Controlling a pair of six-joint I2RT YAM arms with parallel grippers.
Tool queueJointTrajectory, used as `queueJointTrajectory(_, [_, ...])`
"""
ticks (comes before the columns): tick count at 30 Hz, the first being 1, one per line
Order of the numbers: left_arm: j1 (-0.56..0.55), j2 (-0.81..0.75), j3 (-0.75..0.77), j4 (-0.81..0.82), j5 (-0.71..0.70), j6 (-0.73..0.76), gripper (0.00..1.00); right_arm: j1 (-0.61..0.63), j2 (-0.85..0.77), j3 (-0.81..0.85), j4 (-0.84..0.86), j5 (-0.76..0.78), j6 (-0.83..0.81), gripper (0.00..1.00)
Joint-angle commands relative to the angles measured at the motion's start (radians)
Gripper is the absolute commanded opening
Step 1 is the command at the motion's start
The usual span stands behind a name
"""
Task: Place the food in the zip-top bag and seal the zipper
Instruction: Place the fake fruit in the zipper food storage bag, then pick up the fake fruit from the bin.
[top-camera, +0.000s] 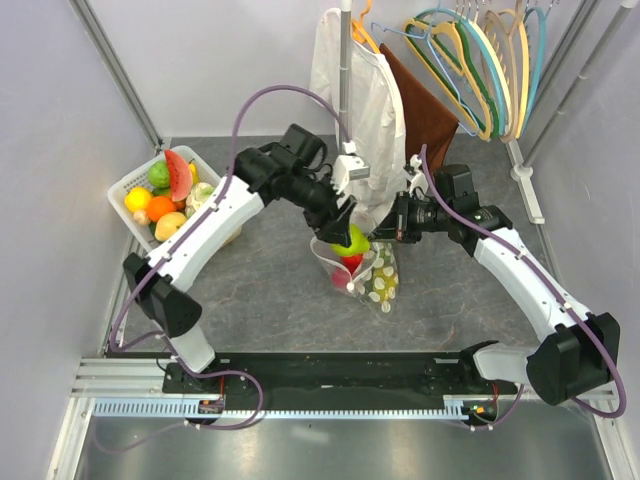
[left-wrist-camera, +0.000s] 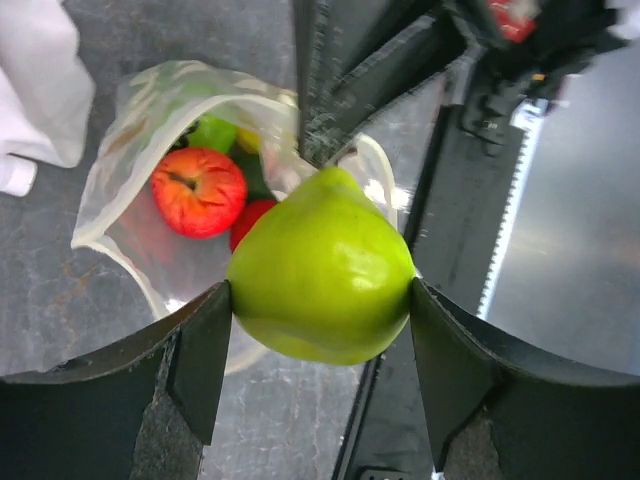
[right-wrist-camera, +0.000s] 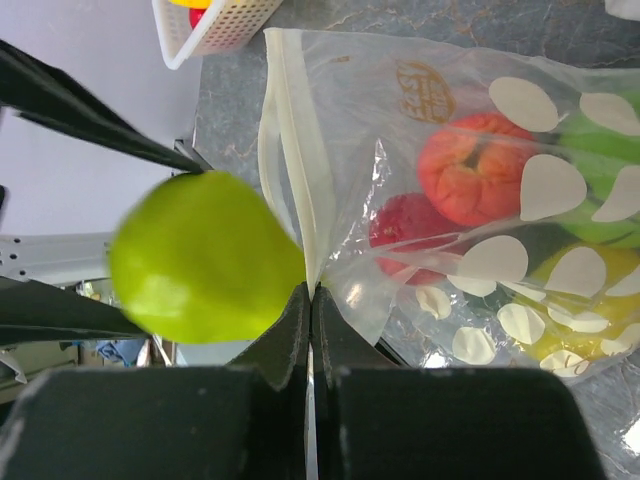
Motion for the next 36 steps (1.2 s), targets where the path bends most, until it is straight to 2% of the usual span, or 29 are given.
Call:
queueJointTrajectory(1, [-0.041, 0.082, 0.078, 0.071, -0.208, -0.082, 0.7, -0.002, -0.015, 0.039, 0.01, -0.04, -0.003, 0.0])
queueJointTrajectory(3, [-0.04, 0.093, 0.093, 0.071, -0.304, -0.082, 0.77, -0.005, -0.018, 0.045, 0.001, -0.037, -0.008, 0.0])
queueJointTrajectory(4, [-0.037, 0.096, 0.097, 0.071, -0.321, -0.084, 0.85, -0.005, -0.02, 0.042, 0.001, -0.037, -0.008, 0.0])
queueJointTrajectory(10, [0.031, 0.051, 0.081, 0.084, -0.309, -0.105, 0.95, -0.004, -0.018, 0.034, 0.004, -0.04, -0.006, 0.0])
queueJointTrajectory(13, [0.168, -0.011, 0.086, 0.09, -0.115, -0.136, 0.98, -0.005, -0.023, 0.042, 0.002, -0.042, -0.006, 0.0])
queueJointTrajectory(14, [0.268, -0.03, 0.084, 0.094, -0.07, -0.156, 0.99, -0.005, -0.024, 0.045, 0.002, -0.042, -0.006, 0.0])
queueJointTrajectory(15, [0.32, -0.068, 0.078, 0.096, -0.017, -0.158, 0.99, -0.007, -0.027, 0.047, 0.002, -0.045, -0.006, 0.0])
queueJointTrajectory(19, [0.586, -0.116, 0.067, 0.075, 0.004, -0.112, 1.0, -0.005, -0.029, 0.047, 0.004, -0.043, -0.008, 0.0])
queueJointTrajectory(20, [0.708, -0.108, 0.081, 0.037, 0.045, -0.101, 1.0, -0.005, -0.03, 0.042, 0.002, -0.043, -0.008, 0.0])
queueJointTrajectory(22, [0.863, -0.052, 0.112, -0.025, 0.092, -0.061, 1.0, -0.008, -0.038, 0.037, 0.002, -0.045, -0.012, 0.0])
queueJointTrajectory(25, [1.0, 0.034, 0.178, -0.106, 0.113, 0.009, 0.98, -0.008, -0.043, 0.028, 0.002, -0.043, -0.012, 0.0])
queueJointTrajectory(31, [1.135, 0.175, 0.277, -0.022, 0.002, -0.013, 0.94, -0.007, -0.046, 0.024, 0.005, -0.04, -0.009, 0.0])
queueJointTrajectory(36, [1.132, 0.347, 0.438, 0.022, -0.067, -0.032, 0.85, -0.008, -0.041, 0.019, 0.004, -0.039, -0.012, 0.0])
